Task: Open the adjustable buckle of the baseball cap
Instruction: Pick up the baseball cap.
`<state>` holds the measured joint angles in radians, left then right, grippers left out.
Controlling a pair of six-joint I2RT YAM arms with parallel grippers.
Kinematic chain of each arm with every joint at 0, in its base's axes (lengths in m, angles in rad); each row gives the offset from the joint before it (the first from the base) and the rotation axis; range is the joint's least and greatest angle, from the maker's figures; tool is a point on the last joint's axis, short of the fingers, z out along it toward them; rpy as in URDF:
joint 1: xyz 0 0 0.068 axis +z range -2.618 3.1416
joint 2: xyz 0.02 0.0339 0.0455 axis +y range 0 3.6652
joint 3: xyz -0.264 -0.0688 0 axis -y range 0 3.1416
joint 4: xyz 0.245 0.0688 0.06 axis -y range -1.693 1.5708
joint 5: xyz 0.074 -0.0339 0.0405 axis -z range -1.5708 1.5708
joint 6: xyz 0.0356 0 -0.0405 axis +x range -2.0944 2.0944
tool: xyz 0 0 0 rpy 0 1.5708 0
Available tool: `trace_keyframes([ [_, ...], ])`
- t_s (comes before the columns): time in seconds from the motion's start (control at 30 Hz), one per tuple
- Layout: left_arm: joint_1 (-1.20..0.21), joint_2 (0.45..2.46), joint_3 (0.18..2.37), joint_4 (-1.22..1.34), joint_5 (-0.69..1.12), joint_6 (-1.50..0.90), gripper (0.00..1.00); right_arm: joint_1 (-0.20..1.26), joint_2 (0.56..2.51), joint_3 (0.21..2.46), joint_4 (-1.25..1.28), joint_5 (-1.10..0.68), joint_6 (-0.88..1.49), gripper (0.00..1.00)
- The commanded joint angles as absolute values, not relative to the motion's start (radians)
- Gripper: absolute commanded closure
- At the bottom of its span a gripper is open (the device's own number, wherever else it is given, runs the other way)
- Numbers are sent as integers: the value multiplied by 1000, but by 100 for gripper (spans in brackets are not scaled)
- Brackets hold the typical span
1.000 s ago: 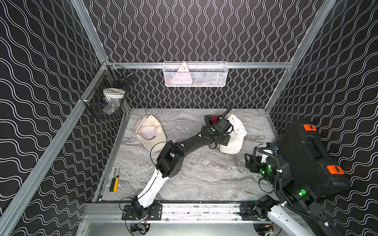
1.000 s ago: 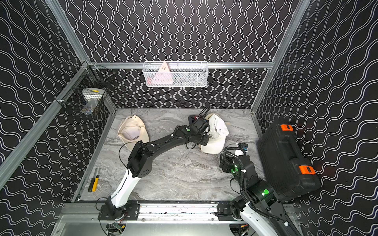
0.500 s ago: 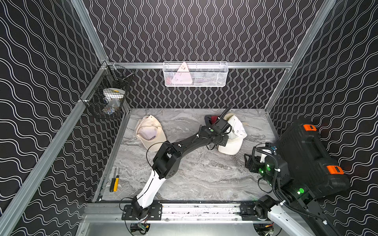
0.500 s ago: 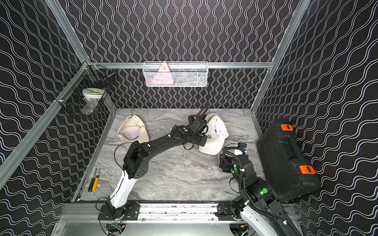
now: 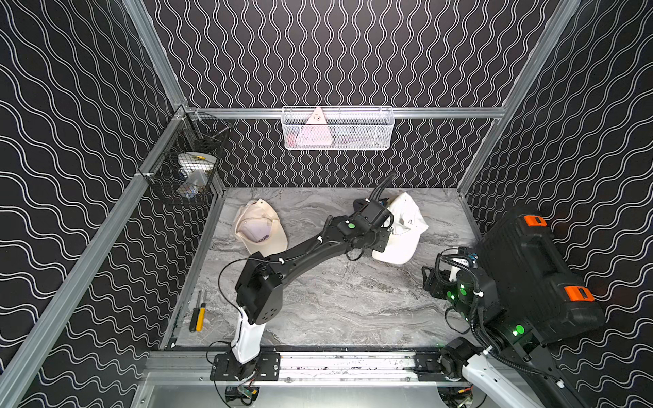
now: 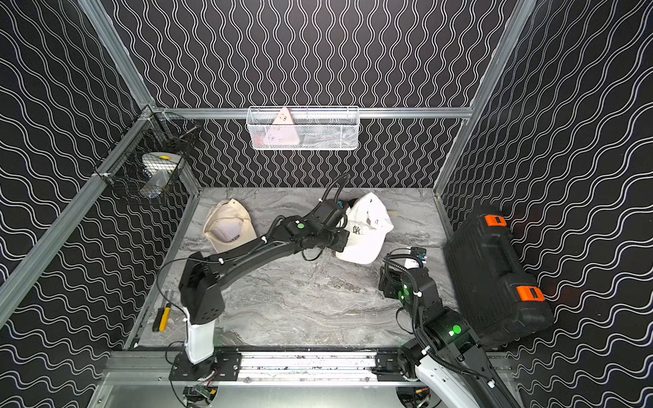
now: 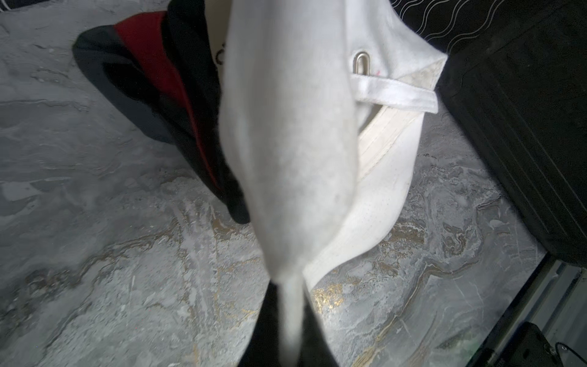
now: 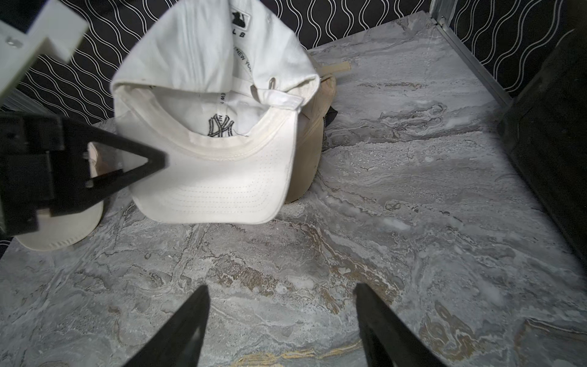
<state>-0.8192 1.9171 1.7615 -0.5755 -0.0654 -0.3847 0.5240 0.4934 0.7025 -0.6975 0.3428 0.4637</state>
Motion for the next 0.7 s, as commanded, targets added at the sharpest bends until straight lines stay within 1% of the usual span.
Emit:
trace_keyframes([
  [0.0,-822,1836,1693,-551,-105,-366,100,526,490,707,-677,349,486,27],
  [0.17,-828,1684,1547,-544,-133,-352,100,526,471,719,-699,334,506,26],
  [0.37,-833,1508,1402,-555,-162,-338,100,526,486,740,-721,281,544,33],
  [0.6,-845,1322,1255,-567,-204,-324,100,525,582,795,-672,148,598,35],
  [0.67,-846,1286,1227,-573,-214,-320,100,525,617,813,-640,99,611,40],
])
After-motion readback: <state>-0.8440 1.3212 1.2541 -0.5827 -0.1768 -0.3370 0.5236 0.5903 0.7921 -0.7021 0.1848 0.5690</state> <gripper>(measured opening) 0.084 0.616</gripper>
